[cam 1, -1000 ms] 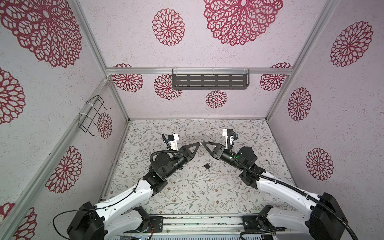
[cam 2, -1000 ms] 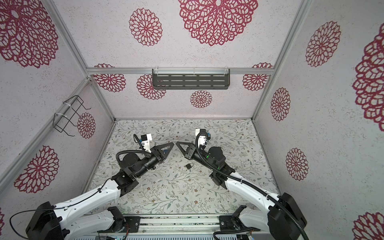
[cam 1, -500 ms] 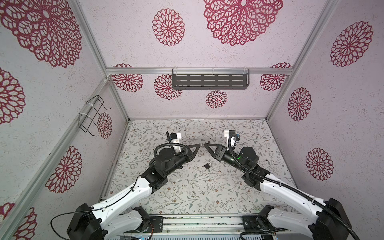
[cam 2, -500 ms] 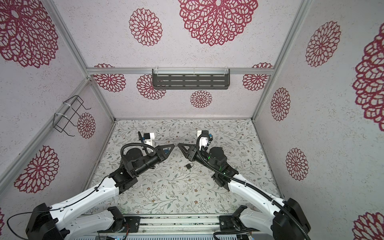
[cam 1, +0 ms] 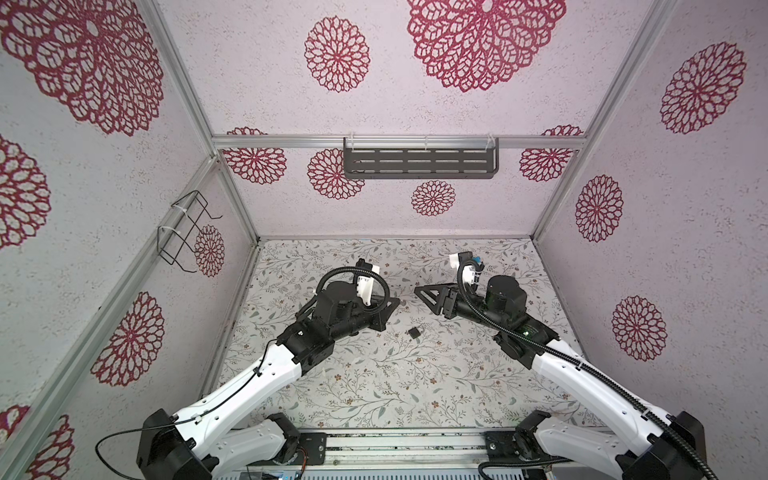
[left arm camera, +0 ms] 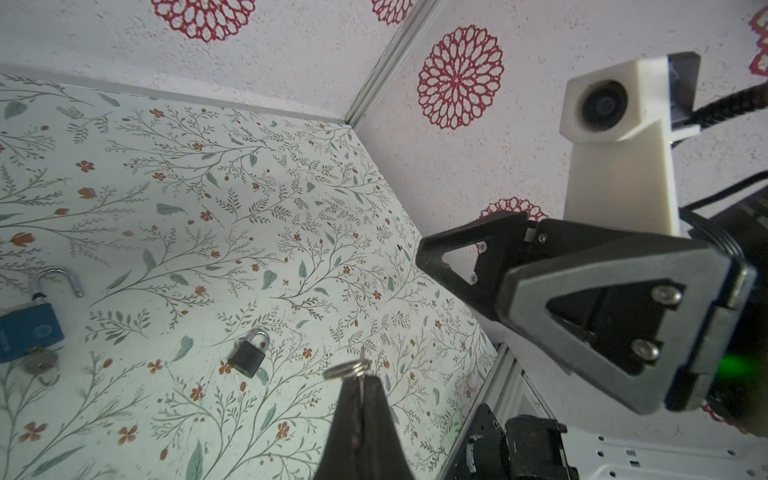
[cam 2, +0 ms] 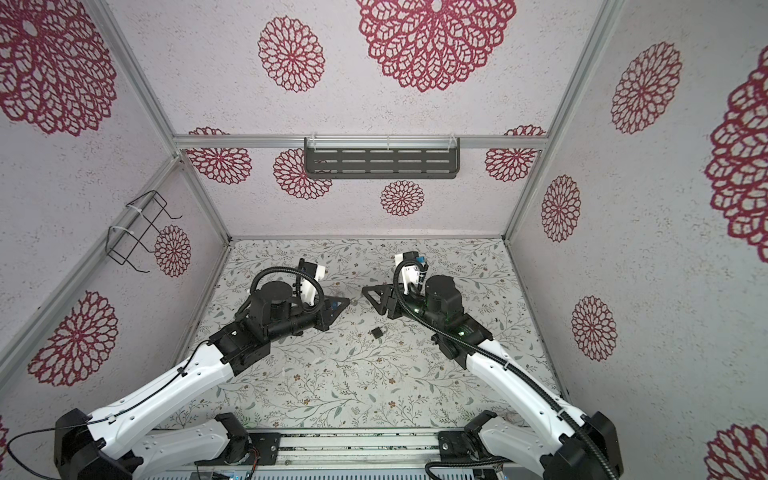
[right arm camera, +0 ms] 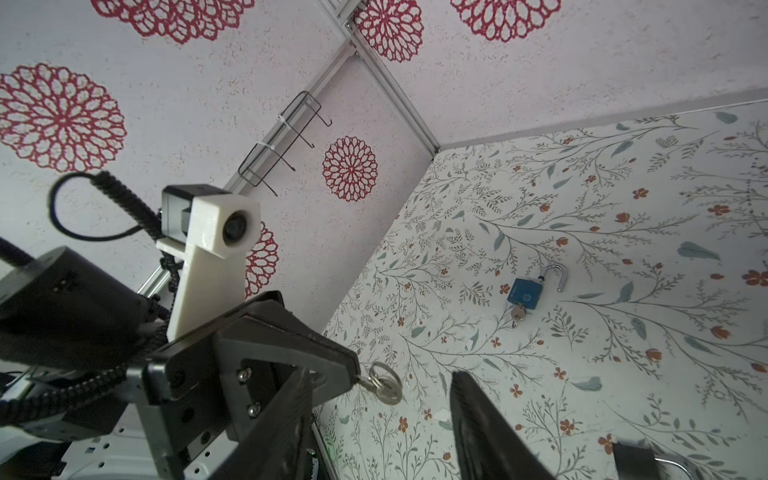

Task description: Unlock with the key

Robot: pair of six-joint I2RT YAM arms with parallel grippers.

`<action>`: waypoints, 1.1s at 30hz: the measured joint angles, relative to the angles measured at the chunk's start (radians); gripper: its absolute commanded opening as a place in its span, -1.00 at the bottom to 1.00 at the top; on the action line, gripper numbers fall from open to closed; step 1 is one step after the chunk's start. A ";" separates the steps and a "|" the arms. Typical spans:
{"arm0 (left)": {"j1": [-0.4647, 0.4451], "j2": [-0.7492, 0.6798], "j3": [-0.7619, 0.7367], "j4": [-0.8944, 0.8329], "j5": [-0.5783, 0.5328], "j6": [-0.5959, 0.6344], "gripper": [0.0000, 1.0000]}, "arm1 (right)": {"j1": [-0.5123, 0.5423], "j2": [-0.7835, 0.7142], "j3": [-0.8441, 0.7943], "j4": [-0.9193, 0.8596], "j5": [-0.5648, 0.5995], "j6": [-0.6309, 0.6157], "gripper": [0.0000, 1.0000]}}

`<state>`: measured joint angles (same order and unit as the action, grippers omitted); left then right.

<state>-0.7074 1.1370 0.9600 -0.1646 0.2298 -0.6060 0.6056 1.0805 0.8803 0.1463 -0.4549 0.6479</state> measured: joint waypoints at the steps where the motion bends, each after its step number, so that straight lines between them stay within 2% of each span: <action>1: 0.002 0.010 0.014 -0.005 0.025 0.023 -1.00 | -0.008 0.000 0.000 -0.018 -0.014 -0.014 0.08; 5: 0.004 0.017 0.017 -0.002 0.095 0.066 -1.00 | -0.028 0.042 0.032 -0.105 -0.035 -0.057 0.05; 9: 0.005 0.027 0.017 -0.002 0.129 0.085 -1.00 | -0.035 0.098 0.049 -0.134 -0.057 -0.073 0.10; 26: 0.006 0.079 0.034 -0.005 0.149 0.102 -1.00 | -0.031 0.109 0.069 -0.215 -0.092 -0.108 0.15; 33: 0.006 0.087 0.036 -0.017 0.154 0.108 -1.00 | -0.027 0.109 0.091 -0.281 -0.035 -0.134 0.14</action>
<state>-0.7013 1.2236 0.9958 -0.1814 0.3840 -0.4984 0.5785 1.1900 0.9710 -0.1349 -0.4900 0.5144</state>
